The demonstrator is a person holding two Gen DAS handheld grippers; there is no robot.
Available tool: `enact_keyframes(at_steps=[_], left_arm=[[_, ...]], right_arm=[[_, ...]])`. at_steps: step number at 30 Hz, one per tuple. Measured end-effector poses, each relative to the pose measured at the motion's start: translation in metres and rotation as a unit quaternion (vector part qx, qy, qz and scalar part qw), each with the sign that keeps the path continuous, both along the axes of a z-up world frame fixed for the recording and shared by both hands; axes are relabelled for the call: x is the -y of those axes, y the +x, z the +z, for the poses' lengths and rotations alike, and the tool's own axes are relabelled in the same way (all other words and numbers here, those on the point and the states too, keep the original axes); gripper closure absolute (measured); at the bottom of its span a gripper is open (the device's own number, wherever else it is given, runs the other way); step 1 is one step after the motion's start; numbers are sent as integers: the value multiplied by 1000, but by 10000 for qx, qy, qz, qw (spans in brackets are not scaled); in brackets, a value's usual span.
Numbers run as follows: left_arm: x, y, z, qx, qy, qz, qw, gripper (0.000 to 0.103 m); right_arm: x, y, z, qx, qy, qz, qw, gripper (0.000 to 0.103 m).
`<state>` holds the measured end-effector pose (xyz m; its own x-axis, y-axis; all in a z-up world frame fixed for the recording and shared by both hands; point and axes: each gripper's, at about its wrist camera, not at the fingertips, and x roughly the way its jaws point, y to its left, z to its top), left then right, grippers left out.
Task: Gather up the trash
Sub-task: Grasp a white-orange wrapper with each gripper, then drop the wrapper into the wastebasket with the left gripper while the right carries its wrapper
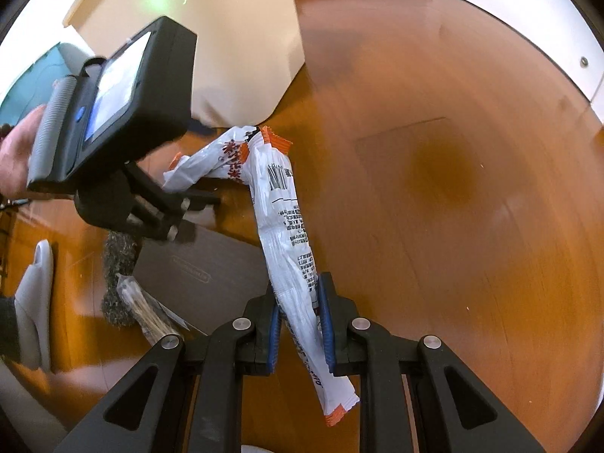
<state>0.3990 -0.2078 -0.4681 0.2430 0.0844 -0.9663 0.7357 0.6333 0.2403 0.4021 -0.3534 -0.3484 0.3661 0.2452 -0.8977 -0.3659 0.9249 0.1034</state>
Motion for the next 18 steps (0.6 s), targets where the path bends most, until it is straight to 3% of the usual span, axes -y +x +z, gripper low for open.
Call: enact_keyframes(at_steps=[4,10,14,18], left_arm=[[-10,6,2,-342,-237,316,9986,80],[-35,-19,44,-156,-807,701,9942,83],[-52,-46,102,34,-1395,1047,9847,83],[-76,-72,179,348,-2090,1372,9676,83]], right_arm=[[9,-7,1,35,237,-253,9994,84],[12,-10,-2,38,429,-496,9978,84],[11,-16,1,69,595,-653,9961,84],[9,-19,10,155,728,-743,9945,84]])
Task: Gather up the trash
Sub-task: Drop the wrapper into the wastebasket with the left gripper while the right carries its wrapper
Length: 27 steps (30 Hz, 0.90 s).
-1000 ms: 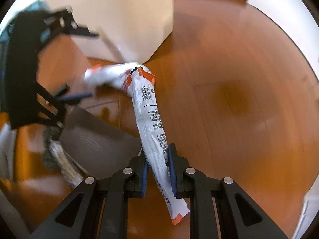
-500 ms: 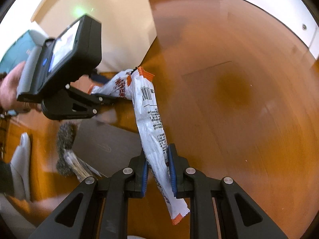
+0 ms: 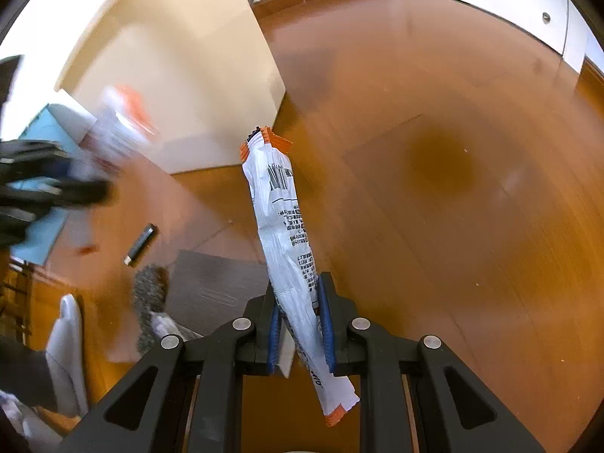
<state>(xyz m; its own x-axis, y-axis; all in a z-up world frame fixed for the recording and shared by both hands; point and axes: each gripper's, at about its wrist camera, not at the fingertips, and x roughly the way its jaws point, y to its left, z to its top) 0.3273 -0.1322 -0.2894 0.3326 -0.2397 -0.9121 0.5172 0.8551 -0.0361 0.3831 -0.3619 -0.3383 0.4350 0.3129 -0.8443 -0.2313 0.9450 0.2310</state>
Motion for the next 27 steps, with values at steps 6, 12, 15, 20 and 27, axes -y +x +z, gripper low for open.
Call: enact_keyframes(at_steps=[6,12,15,20,27], left_arm=[[-43,0,104,840,-794,702,9908,83],[-82,66,130,1273,-807,1410,9785,83],[-88,94,116,1145,-611,1821,9747,83],[-99,117,68,637,-359,2345,9694,74],[-120,86,84,1056,-430,2679,9567,17]], right_arm=[[-4,-4,21,185,232,-80,9995,84],[-19,-5,31,289,363,-6,9989,84],[-24,-6,27,261,336,46,9991,84],[-20,-7,31,255,338,71,9991,84],[-15,-5,49,450,330,-16,9984,84]])
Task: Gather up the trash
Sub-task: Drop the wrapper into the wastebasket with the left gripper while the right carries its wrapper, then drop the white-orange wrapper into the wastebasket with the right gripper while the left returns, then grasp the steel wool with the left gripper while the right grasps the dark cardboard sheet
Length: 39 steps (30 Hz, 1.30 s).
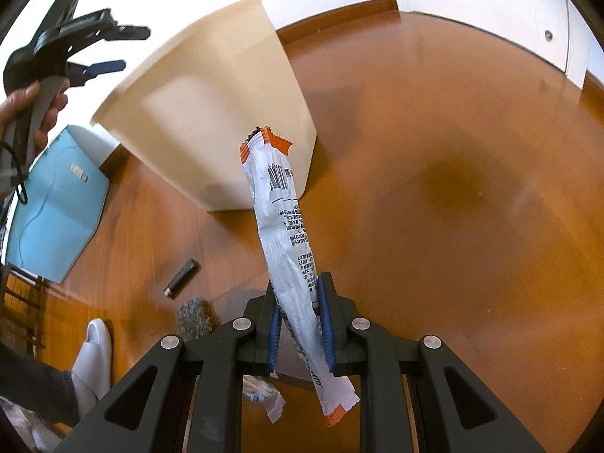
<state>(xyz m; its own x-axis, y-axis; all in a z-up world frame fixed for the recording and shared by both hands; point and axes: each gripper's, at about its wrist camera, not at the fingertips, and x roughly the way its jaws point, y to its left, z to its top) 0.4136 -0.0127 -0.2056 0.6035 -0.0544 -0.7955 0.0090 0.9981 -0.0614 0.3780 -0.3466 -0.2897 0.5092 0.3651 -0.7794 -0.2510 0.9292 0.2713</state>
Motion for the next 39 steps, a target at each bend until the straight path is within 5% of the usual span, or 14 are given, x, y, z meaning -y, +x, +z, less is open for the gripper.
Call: enact_keyframes(at_steps=[4,10,18,24,29,32,39], left_arm=[[-1,-7,21,153,-96,226,9996,17],[-26,-80,13,303,-77,1005,9944,17],[-40,-115,-51,-647,105,1300,9893,17],[-42,-115,-86,-1074,200,1220,9865,17],[-29,-116,-127,-1633,423,615,9838,17],[-18,-112,-154,-1914,580,122,9797,17],[-9,-96,-191,-2277,821,-499,9690,17]], right_arm=[[5,5,35,360,39,-63,9993,84],[7,23,115,1172,723,15,9905,84],[-22,82,191,1684,1868,391,9671,84],[-101,146,186,1361,1390,788,9777,84],[-154,185,157,850,822,1150,9863,79],[-174,185,143,846,272,1187,9889,53],[-136,113,152,1374,742,1569,9752,50]])
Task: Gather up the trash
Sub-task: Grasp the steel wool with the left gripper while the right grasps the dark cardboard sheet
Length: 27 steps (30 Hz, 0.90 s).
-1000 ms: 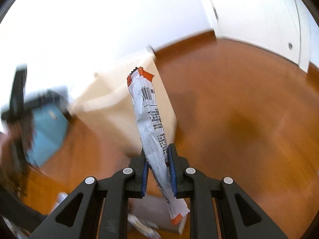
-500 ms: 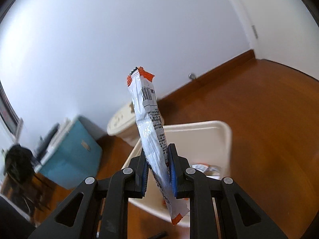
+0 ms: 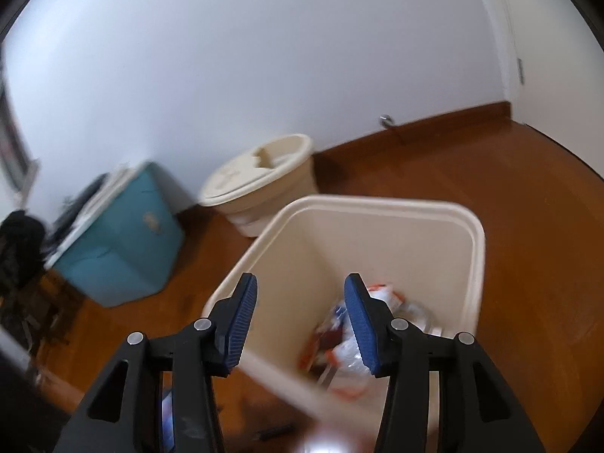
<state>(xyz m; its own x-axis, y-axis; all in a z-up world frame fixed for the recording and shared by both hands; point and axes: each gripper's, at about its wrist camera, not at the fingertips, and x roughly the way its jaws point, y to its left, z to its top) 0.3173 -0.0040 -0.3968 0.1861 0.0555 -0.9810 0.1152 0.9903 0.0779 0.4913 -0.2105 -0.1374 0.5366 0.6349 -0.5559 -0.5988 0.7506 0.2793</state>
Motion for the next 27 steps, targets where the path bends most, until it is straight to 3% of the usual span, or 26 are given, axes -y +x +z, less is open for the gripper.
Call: enact_keyframes(at_steps=[3,6,9,12,14,18,21,22,24,27], left_arm=[[5,-7,5,76,-231,190,9995,17],[21,-25,0,-17,-457,634,9969,17],[38,-44,-13,-260,-758,1008,9917,17],[49,-59,-27,-550,-922,1257,9862,17],[50,-64,-31,-651,-970,1328,9842,17],[48,-63,-37,-801,-1094,1500,9793,17],[42,-59,-41,-862,-1143,1665,9756,17],[40,-57,-41,-839,-1127,1711,9752,17],[34,-54,-42,-817,-1112,1759,9747,17],[29,-49,-45,-850,-1091,1762,9746,17]], right_arm=[[31,-53,-19,-24,-360,407,9985,29],[43,-96,-75,-289,-1689,816,9818,27],[50,-118,-159,-544,-3208,1324,9363,27],[47,-132,-210,-598,-3897,1923,8987,27],[40,-138,-236,-598,-4238,2262,8750,27],[20,-128,-262,-842,-4475,2713,8480,26],[9,-128,-276,-772,-4848,2981,8186,8],[7,-128,-280,-661,-4931,3055,8119,8],[4,-123,-287,-654,-5034,3077,8047,6],[-4,-112,-294,-751,-5019,3085,8046,5]])
